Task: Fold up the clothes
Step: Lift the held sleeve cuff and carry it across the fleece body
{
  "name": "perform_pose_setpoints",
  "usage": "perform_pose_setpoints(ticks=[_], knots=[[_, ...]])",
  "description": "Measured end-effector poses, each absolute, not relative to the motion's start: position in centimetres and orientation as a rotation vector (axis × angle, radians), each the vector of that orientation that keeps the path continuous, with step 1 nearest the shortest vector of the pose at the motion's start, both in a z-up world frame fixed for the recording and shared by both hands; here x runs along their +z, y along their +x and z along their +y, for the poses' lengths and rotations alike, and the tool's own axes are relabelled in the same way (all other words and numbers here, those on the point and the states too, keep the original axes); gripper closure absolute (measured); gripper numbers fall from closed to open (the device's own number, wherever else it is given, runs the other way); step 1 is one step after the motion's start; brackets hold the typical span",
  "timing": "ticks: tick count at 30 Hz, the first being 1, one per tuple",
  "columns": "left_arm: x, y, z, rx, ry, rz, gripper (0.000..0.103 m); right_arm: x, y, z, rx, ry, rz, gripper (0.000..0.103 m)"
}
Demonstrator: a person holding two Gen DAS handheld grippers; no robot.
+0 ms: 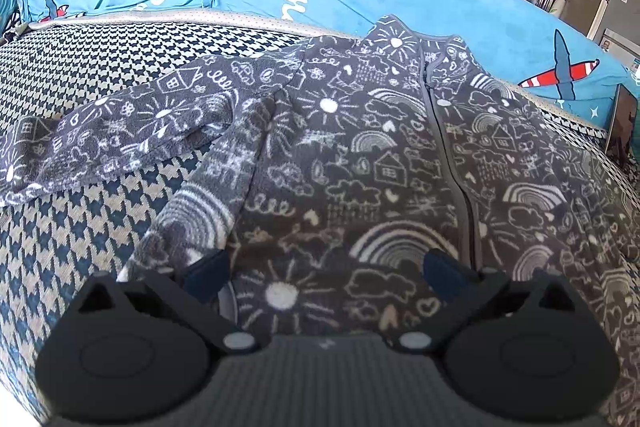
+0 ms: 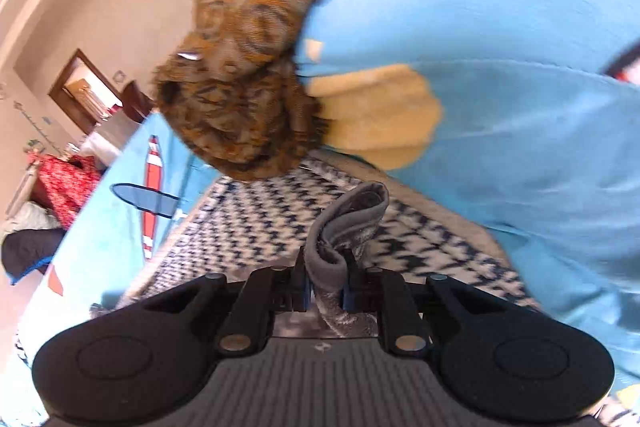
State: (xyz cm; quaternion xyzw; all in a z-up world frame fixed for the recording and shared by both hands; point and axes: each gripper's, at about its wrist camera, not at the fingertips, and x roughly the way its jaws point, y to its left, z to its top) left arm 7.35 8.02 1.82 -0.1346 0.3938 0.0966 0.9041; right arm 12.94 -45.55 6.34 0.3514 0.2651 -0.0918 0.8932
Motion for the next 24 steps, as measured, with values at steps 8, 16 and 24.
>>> perform_pose_setpoints(ticks=[8,16,24], knots=[[2.0,7.1,8.1,0.168,-0.296,0.812,0.000,8.9,15.5,-39.6,-0.034,0.765,0.468,0.089],[2.2,6.2,9.6,0.171,-0.321,0.799,0.000,11.1,18.4,-30.5,0.143,0.636,0.414,0.089],[2.1,5.7,11.8,0.185,-0.379,0.796,0.000,11.2,21.3,-22.2,0.307,0.555,0.422,0.089]])
